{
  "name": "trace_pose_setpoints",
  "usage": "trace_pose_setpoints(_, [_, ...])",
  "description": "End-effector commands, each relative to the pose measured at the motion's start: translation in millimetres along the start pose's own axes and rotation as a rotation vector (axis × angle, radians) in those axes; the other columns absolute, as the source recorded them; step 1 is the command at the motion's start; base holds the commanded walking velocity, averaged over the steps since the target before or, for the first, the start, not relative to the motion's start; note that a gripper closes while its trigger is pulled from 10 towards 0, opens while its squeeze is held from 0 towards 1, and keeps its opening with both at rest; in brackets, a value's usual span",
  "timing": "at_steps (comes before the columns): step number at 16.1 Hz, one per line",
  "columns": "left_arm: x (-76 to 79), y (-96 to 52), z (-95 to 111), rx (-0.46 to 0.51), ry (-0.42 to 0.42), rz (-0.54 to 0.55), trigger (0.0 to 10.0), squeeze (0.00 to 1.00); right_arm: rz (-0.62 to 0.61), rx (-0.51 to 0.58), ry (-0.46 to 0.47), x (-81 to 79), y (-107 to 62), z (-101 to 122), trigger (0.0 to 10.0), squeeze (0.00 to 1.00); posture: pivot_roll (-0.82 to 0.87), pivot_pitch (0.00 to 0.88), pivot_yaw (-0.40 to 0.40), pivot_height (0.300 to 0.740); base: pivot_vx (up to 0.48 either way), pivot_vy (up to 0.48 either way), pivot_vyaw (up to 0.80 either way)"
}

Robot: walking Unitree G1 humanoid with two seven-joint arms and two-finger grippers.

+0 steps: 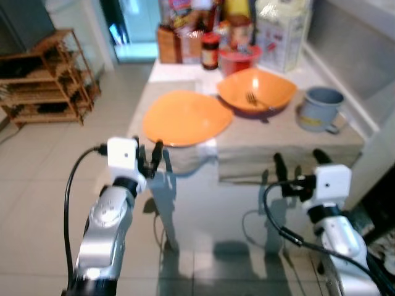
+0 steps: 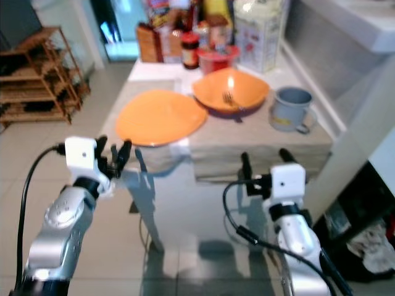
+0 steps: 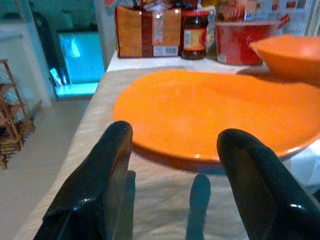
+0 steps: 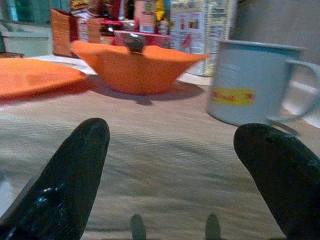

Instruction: Setting the table

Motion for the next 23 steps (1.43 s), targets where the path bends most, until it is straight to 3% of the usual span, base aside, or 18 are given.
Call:
trace_pose_setpoints(1, [-10.5,-1.9,-6.8,-0.030,0.015,0.039,10.0,0.00,0.026,-0.001,0.005,-7.8,0.8,-1.4,10.0,0.00,-0.17,0.000,0.079,0.735,0.000,0.000,0.00])
trace_pose_setpoints(4, [-10.9,0.7,-2.5,-0.017,0.002,0.030,10.0,0.00,0.037,-0.002,0.003,-11.7,0.3,-0.4,10.0,0.00,-0.17,0.000,0.082,0.735,0.123,0.101,0.00])
trace_pose_setpoints(7, [-9.4,2.9,1.5,-0.005,0.010,0.019,10.0,0.00,0.087,0.031,0.003,-19.0,-0.8,14.4,10.0,0.00,-0.17,0.000,0.084,0.735,0.379,0.295,0.00])
trace_pose_setpoints(10, [-7.6,8.4,8.3,0.012,0.026,-0.007,10.0,0.00,0.175,-0.001,0.017,-27.0,-7.4,17.5,10.0,0.00,-0.18,0.000,0.083,0.735,0.408,0.186,0.00])
trace_pose_setpoints(14, [-10.3,15.3,16.4,0.034,0.041,-0.008,10.0,0.00,0.198,-0.014,0.030,-31.4,-8.1,19.3,10.0,0.00,-0.18,0.000,0.086,0.735,0.442,0.000,0.00])
trace_pose_setpoints(15, [-12.3,16.3,21.6,0.057,0.083,0.006,10.0,0.00,0.219,-0.007,0.031,-35.3,-8.8,22.8,10.0,0.00,-0.18,0.000,0.086,0.735,0.442,0.000,0.00])
trace_pose_setpoints(21, [-2.2,22.6,28.0,0.048,0.067,-0.042,10.0,0.00,0.231,-0.018,0.025,-35.7,-8.5,25.3,10.0,0.00,-0.17,0.000,0.084,0.735,0.000,0.000,0.00])
trace_pose_setpoints(22, [-3.9,22.9,29.0,0.060,0.055,-0.030,1.4,0.00,0.228,-0.020,0.025,-35.4,-8.2,25.4,10.0,0.00,-0.17,0.000,0.085,0.735,0.000,0.000,0.00])
trace_pose_setpoints(23, [-4.9,22.8,28.3,0.062,0.041,-0.025,0.0,0.00,0.226,-0.022,0.025,-35.2,-7.9,25.4,10.0,0.00,-0.17,0.000,0.084,0.735,0.000,0.000,0.00])
Point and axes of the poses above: a point about 5 cm out from each wrist's last joint towards the gripper, its own y axis pointing out of the wrist towards the gripper, its own z axis along the axis of the wrist's last joint, x = y × z, the point moved 3 cm from there along y, pointing out of the wrist towards the gripper, and after that the axes turned 6 degrees about y, right-handed, at the moved point
